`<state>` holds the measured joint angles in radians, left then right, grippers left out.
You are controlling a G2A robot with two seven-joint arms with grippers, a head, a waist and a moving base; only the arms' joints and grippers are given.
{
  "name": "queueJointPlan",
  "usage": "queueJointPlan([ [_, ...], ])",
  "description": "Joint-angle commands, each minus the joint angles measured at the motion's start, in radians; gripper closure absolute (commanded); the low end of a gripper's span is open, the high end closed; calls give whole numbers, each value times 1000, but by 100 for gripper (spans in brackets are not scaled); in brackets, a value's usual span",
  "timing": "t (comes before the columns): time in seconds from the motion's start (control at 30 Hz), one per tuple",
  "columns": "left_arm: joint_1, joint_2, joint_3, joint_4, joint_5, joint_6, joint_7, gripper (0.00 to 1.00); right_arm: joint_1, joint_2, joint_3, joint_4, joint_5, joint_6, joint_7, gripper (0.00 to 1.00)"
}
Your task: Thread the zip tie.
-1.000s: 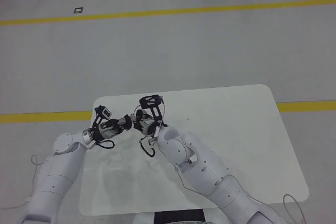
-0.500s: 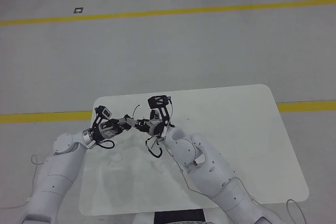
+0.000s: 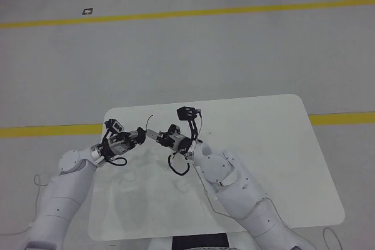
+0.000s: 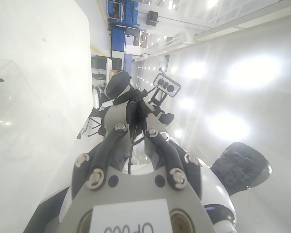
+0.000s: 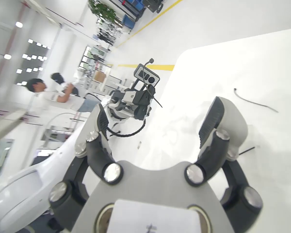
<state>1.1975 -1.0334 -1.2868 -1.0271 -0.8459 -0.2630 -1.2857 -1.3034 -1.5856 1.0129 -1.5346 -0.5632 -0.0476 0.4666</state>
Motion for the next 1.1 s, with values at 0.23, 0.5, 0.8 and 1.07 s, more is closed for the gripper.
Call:
queueJointPlan([
  [0.23,-10,-4,-10,43,-116,43,-62,100,18,9,64,102,374,-196,122,0],
  [0.5,-44,-13,11,96,-148,50,-81,100,84,-1,57,256,661,-252,207,0],
  [0.8,-34,-16,18,70,-157,73,-52,100,72,-2,47,251,699,-236,206,0],
  [1.07,-18,-20,11,35,-233,85,-104,100,103,-13,28,329,998,-197,335,0],
])
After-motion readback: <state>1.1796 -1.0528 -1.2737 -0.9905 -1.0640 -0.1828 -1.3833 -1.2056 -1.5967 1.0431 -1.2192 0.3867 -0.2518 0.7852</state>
